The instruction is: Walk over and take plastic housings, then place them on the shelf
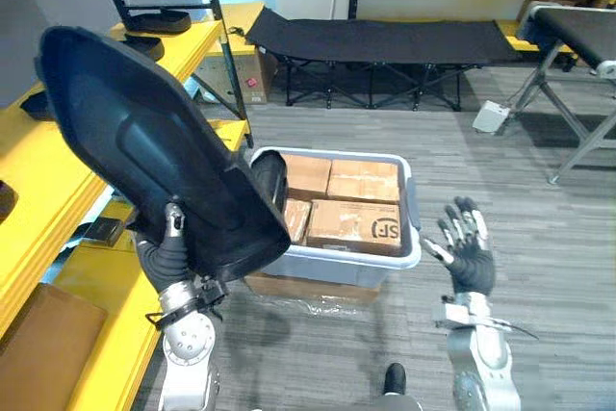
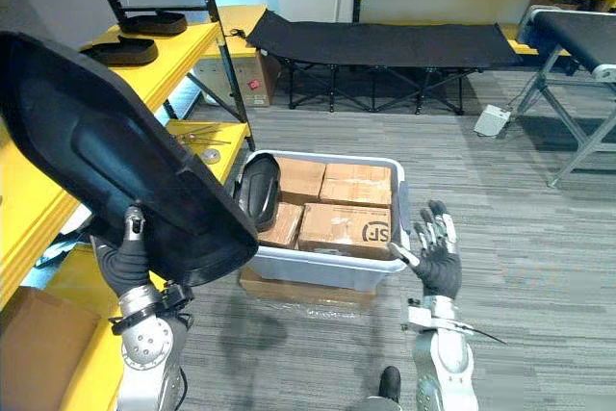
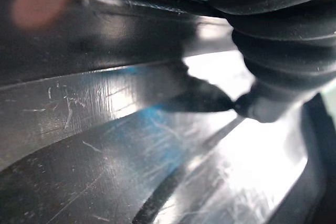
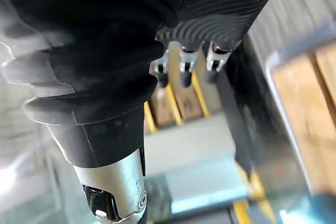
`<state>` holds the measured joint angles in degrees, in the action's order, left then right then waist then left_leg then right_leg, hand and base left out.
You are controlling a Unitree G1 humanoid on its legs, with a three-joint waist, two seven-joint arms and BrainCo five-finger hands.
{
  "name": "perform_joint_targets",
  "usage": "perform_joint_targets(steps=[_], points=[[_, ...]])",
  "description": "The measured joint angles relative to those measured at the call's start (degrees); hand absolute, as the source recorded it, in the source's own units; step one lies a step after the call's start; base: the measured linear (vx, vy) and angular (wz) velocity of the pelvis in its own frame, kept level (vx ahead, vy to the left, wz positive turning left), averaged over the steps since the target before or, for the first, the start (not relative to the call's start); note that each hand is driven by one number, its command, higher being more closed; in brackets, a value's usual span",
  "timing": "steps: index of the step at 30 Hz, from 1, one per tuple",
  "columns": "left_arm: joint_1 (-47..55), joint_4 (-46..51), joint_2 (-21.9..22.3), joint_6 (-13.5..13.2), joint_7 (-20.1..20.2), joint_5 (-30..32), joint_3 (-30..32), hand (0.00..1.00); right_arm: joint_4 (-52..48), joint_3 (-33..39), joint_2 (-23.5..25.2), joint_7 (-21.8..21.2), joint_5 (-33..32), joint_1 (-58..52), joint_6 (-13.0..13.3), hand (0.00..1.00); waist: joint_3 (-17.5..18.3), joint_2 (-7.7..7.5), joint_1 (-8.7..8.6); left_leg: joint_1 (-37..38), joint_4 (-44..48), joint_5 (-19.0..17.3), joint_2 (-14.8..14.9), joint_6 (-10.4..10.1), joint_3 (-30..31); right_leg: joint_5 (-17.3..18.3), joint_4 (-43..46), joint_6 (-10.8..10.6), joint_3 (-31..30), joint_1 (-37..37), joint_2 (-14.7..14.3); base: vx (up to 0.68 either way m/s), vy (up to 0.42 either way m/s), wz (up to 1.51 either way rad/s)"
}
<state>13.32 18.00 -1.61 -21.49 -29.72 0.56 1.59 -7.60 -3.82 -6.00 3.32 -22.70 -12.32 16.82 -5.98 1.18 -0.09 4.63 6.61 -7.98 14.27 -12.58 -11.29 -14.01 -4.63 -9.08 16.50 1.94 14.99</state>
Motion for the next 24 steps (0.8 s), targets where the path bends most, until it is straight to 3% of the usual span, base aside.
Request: perform_joint_targets(steps=[3, 8, 10, 11, 13, 18, 19, 22, 24], points=[[2.10, 5.15, 0.48, 0.36, -0.73, 0.74, 3.52, 1.00, 4.16, -2.71, 0.34, -0.02, 1.33, 1.71, -1.40, 0.00, -0.12, 0.24, 2.55, -1.04, 0.13, 0.04, -0.31, 0.08, 5.33, 0.71, 0.00, -0.96, 5.08, -3.77, 0.67, 0.05, 0.020, 0.85], [6.29, 9.36, 2.09, 0.43, -0.93, 2.20, 15.88, 1.00, 5.11, -4.16, 0.34, -0.26, 3.67, 5.21, -1.60, 0.00, -0.51, -0.59, 7.54, -5.02, 1.79, 0.01, -2.91, 0.35, 14.51, 2.80, 0.04, -2.40, 13.19, -8.60, 2.75, 0.06, 0.044, 0.88], [8.35, 9.47, 2.19, 0.39, -0.11, 1.49, 19.12, 1.00, 6.53, -4.14, 0.21, 0.51, 4.55, 7.60, -1.59, 0.00, -0.54, -0.72, 9.20, -6.16, 2.17, 0.05, -3.18, 0.33, 17.69, 7.12, 2.20, -2.73, 12.65, -9.23, 2.45, 0.09, 0.029, 0.84], [8.73, 9.47, 2.25, 0.36, 0.40, 1.27, 19.78, 1.00, 6.51, -4.03, 0.19, 0.81, 4.65, 7.91, -1.57, 0.00, -0.58, -0.46, 9.05, -7.11, 2.58, 0.09, -3.27, 0.38, 19.79, 9.47, 3.20, -3.05, 10.50, -9.35, 1.60, 0.05, -0.031, 1.33], [9.25, 9.46, 2.38, -0.20, 3.98, -1.88, 19.89, 1.00, 6.34, -3.48, -0.46, 2.95, 5.03, 7.96, -1.57, 0.00, -0.67, -0.61, 8.78, -9.18, 3.27, 0.41, -3.98, 0.40, 26.60, 17.47, 8.12, -3.15, 2.35, -9.17, -1.36, 0.06, -0.088, 1.45], [9.24, 9.46, 2.48, -2.13, 7.18, -5.66, 19.61, 1.00, 5.96, -2.76, -0.43, 3.89, 4.97, 8.01, -1.62, 0.00, -1.35, -1.75, 8.93, -9.79, 3.65, 1.84, -5.76, -0.78, 33.71, 23.07, 14.21, -2.64, 6.22, -13.18, -1.33, 0.12, -0.065, 0.97], [9.24, 9.46, 2.50, -2.13, 8.47, -6.91, 19.25, 1.00, 6.04, -2.43, -0.34, 3.92, 5.11, 7.95, -1.63, 0.00, -1.64, -1.91, 8.89, -9.94, 3.64, 2.82, -6.04, -0.71, 33.40, 23.16, 14.02, -2.61, 8.05, -14.44, -1.34, 0.07, -0.116, 1.15], [8.35, 9.31, 2.36, -2.15, 12.44, -9.08, 15.92, 1.00, 6.01, 1.25, 0.15, 4.24, 5.50, 6.71, -1.62, 0.00, -3.52, -2.49, 7.64, -11.89, 3.99, 7.58, -6.63, 1.30, 24.00, 23.19, 13.28, -2.51, 14.96, -18.62, -1.38, 0.00, -0.060, 1.11], [8.08, 7.56, 2.41, -2.40, 14.61, -9.07, 12.95, 1.00, 6.01, 4.71, 0.06, 4.28, 4.91, 4.71, -1.36, 0.00, -5.40, -1.97, 6.15, -12.94, 2.45, 11.55, -5.47, 4.57, 8.82, 23.78, 13.36, -1.48, 18.46, -20.48, -1.55, -0.05, -0.022, 1.19]])
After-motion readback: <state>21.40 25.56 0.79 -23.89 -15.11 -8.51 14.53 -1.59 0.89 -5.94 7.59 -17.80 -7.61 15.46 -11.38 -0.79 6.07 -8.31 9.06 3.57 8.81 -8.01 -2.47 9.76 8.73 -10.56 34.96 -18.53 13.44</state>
